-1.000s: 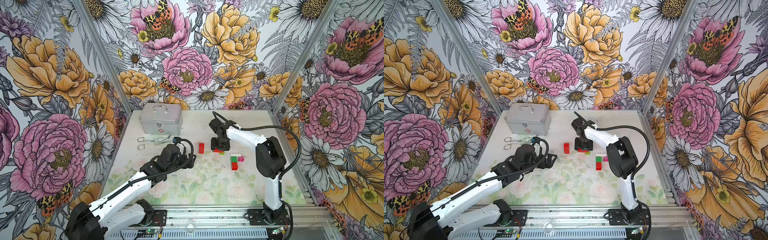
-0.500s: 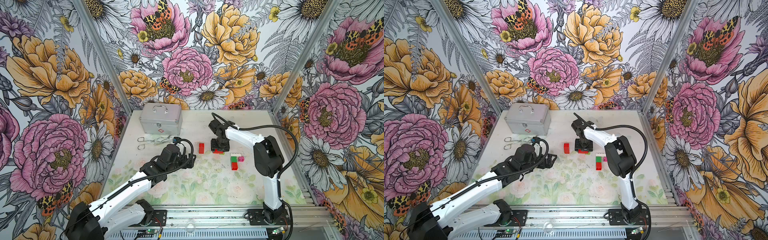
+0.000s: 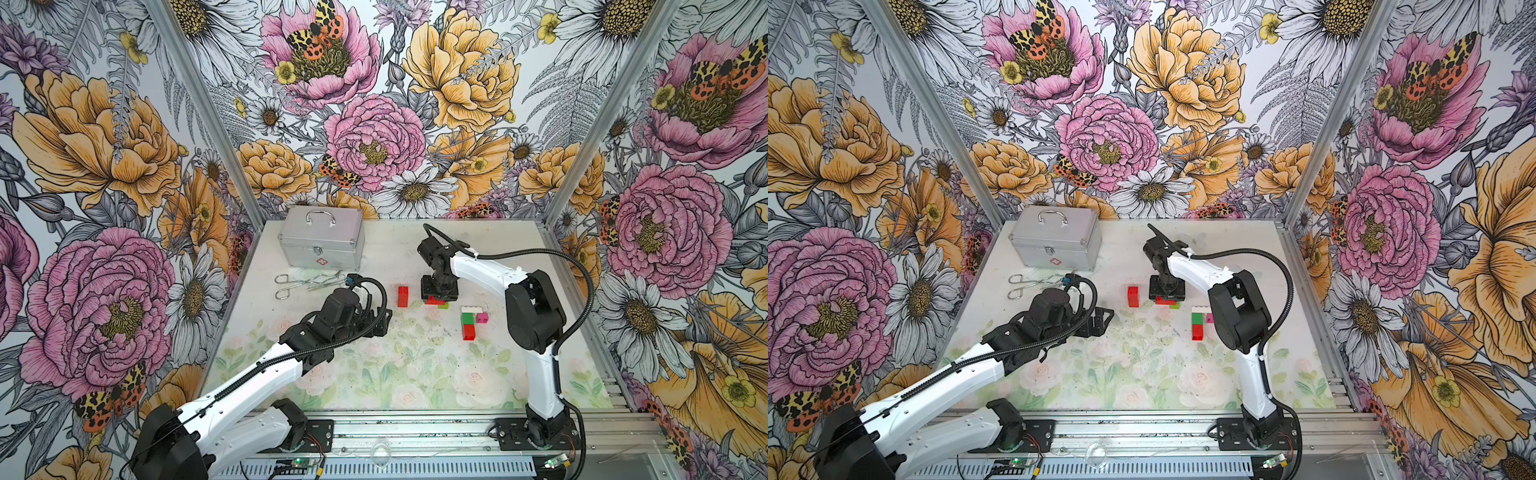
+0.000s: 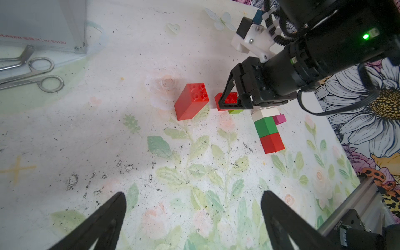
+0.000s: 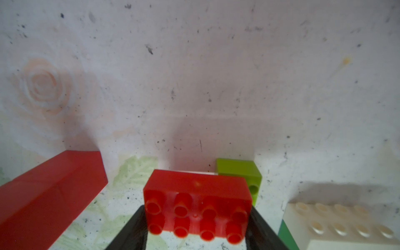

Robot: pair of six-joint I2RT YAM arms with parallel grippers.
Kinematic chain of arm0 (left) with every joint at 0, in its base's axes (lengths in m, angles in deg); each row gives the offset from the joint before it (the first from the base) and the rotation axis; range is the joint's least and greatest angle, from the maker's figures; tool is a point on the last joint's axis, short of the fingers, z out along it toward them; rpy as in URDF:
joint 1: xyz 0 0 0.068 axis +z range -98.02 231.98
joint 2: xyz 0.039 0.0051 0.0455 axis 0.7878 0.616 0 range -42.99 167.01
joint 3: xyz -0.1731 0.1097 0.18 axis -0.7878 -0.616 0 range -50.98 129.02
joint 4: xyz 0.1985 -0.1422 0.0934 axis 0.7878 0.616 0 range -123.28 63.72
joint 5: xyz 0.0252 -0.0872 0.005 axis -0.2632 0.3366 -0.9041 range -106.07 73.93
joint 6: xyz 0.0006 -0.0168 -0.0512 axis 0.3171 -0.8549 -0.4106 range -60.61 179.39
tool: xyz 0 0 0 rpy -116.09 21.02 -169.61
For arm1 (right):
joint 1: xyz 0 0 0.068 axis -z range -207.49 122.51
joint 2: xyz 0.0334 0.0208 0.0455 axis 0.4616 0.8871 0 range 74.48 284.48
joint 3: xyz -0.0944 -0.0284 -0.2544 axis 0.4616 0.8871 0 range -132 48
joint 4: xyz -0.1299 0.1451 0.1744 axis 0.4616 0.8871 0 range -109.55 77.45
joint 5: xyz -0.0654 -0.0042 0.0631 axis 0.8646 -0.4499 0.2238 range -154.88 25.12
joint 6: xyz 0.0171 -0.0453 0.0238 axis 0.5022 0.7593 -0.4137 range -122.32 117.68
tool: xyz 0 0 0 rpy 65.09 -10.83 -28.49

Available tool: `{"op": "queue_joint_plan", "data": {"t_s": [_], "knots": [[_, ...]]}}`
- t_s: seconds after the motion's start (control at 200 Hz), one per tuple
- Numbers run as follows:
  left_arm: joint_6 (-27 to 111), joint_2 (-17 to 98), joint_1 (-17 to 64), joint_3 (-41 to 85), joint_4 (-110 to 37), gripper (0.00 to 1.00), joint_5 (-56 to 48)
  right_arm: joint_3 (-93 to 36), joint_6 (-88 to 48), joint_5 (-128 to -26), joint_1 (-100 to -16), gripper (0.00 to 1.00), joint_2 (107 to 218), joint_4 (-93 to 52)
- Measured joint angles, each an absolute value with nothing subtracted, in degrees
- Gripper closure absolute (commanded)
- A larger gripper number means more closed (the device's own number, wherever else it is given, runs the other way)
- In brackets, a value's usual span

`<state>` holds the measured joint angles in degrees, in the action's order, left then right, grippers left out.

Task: Assemble the letter r with lego
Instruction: Assemble the lego brick with the lego brick.

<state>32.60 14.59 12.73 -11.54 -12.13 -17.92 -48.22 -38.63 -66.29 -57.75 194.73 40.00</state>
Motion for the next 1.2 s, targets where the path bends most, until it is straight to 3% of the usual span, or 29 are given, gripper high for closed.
{"op": "queue_joint_plan", "data": {"t_s": [1.196], "knots": [[32.56, 14.06, 12.73, -11.54, -12.11, 0.01, -17.94, -43.28, -42.85, -66.22, -57.42, 0.66, 192.32, 34.75]]}}
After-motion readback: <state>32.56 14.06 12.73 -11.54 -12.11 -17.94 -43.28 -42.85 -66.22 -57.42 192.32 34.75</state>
